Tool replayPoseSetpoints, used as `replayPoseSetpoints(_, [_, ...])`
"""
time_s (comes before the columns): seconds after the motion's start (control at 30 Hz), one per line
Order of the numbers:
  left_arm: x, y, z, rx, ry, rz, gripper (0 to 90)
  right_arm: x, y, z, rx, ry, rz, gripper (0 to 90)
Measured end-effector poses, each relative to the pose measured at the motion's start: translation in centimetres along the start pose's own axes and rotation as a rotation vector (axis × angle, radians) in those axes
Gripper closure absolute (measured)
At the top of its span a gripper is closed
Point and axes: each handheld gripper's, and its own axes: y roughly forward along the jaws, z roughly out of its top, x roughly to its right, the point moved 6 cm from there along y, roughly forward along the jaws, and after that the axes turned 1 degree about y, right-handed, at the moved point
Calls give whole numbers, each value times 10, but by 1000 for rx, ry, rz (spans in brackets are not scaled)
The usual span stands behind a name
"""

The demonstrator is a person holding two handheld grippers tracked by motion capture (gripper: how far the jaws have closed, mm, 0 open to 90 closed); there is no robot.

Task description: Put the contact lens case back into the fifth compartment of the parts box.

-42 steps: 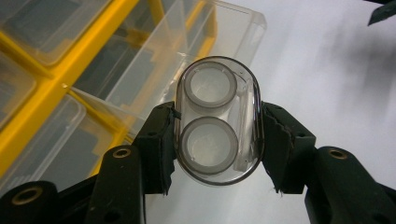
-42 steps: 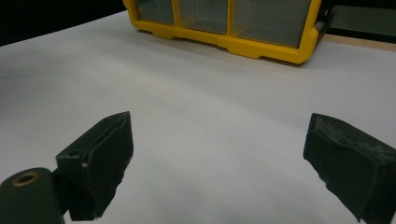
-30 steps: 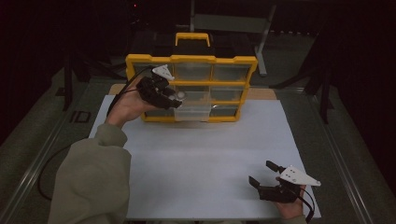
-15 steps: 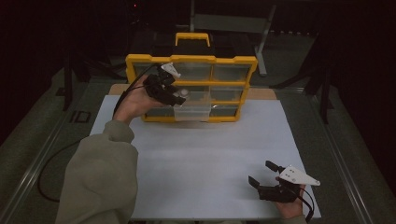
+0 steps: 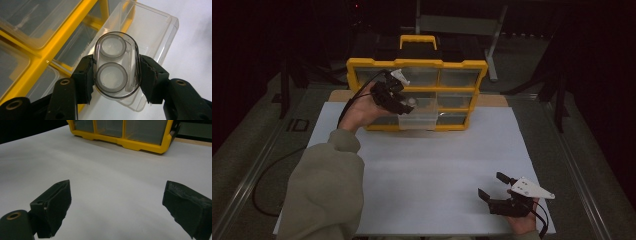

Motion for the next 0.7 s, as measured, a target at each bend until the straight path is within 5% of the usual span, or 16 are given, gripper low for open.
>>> replayPoseSetpoints(0.27, [1, 2, 4, 5, -9, 8, 472, 0, 0, 0, 0, 0, 0, 85])
replayPoseSetpoints(0.47, [-1, 3, 8, 34, -52, 59, 156, 0, 0, 0, 1, 0, 2, 85])
replayPoseSetpoints(0.7, [-2, 0, 6, 29, -59, 50, 2, 0, 0, 0, 2, 0, 3, 85])
